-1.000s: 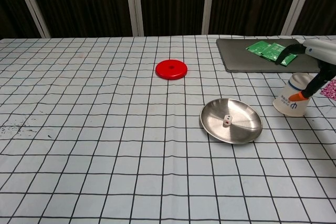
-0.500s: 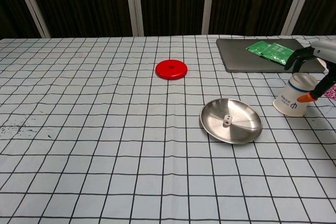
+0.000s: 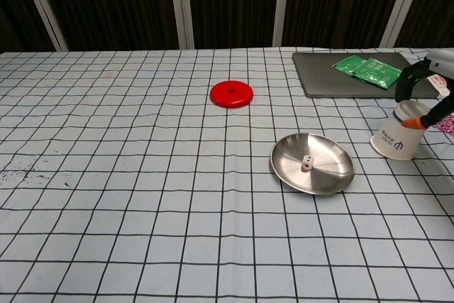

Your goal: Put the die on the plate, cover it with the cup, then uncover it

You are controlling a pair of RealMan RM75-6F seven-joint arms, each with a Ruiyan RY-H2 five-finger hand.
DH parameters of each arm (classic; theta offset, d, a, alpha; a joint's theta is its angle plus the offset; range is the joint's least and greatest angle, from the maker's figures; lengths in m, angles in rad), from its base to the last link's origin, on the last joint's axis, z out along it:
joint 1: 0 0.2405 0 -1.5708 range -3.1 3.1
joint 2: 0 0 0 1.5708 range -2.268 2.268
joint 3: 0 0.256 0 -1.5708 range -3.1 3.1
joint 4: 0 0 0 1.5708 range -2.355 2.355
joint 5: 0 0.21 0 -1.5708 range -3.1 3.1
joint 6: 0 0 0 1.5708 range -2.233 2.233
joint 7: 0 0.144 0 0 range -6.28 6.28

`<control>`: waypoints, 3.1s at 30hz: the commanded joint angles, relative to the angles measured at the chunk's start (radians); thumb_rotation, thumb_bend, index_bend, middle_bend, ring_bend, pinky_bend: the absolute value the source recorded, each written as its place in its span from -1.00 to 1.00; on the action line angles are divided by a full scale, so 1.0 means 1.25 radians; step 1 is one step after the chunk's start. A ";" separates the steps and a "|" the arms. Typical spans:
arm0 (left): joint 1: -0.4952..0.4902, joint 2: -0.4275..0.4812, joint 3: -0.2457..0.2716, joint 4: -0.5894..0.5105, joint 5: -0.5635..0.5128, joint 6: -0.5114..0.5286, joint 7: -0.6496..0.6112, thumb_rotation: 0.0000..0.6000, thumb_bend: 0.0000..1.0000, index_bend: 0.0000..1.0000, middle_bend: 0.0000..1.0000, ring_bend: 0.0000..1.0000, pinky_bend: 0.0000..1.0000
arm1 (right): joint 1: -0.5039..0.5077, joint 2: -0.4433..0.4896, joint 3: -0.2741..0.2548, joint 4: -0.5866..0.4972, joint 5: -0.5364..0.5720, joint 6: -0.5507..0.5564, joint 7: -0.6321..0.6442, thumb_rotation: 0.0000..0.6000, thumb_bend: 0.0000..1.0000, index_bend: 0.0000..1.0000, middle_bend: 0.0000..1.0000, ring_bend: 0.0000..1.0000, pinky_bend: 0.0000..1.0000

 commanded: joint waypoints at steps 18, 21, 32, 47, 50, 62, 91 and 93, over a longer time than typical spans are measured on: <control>-0.002 0.000 0.002 -0.005 -0.004 -0.006 0.009 1.00 -0.54 -0.49 -1.00 -1.00 -0.74 | -0.009 0.010 -0.017 0.014 -0.036 -0.007 0.038 1.00 -0.36 -0.07 -0.19 -0.51 -1.00; -0.002 0.000 0.002 -0.005 -0.004 -0.006 0.008 1.00 -0.54 -0.49 -1.00 -1.00 -0.74 | -0.007 0.016 -0.017 0.007 -0.036 -0.013 0.037 1.00 -0.36 -0.19 -0.21 -0.53 -1.00; -0.001 0.003 0.002 -0.005 -0.006 -0.006 0.004 1.00 -0.54 -0.48 -1.00 -1.00 -0.74 | -0.001 0.029 -0.016 -0.020 -0.013 -0.034 0.017 1.00 -0.53 -0.36 -0.29 -0.56 -1.00; -0.002 0.003 0.002 -0.005 -0.005 -0.006 0.005 1.00 -0.54 -0.48 -1.00 -1.00 -0.74 | 0.005 0.048 -0.024 -0.040 0.022 -0.059 -0.025 1.00 -0.53 -0.34 -0.30 -0.58 -1.00; -0.002 0.002 0.001 -0.005 -0.007 -0.006 0.005 1.00 -0.54 -0.48 -1.00 -1.00 -0.74 | 0.005 0.048 -0.021 -0.039 0.029 -0.056 -0.029 1.00 -0.53 -0.33 -0.30 -0.58 -1.00; -0.003 0.000 0.002 -0.007 -0.009 -0.009 0.013 1.00 -0.54 -0.47 -1.00 -1.00 -0.74 | 0.002 0.048 -0.023 -0.031 0.034 -0.049 -0.031 1.00 -0.53 -0.16 -0.30 -0.58 -1.00; -0.006 -0.002 0.006 -0.008 -0.007 -0.014 0.019 1.00 -0.54 -0.47 -1.00 -1.00 -0.74 | -0.002 0.042 -0.029 -0.019 0.016 -0.036 -0.022 1.00 -0.33 -0.01 -0.03 -0.42 -1.00; -0.006 -0.002 0.006 -0.008 -0.007 -0.015 0.020 1.00 -0.54 -0.47 -1.00 -1.00 -0.74 | -0.002 0.042 -0.028 -0.020 0.010 -0.032 -0.022 1.00 -0.30 0.01 -0.02 -0.42 -1.00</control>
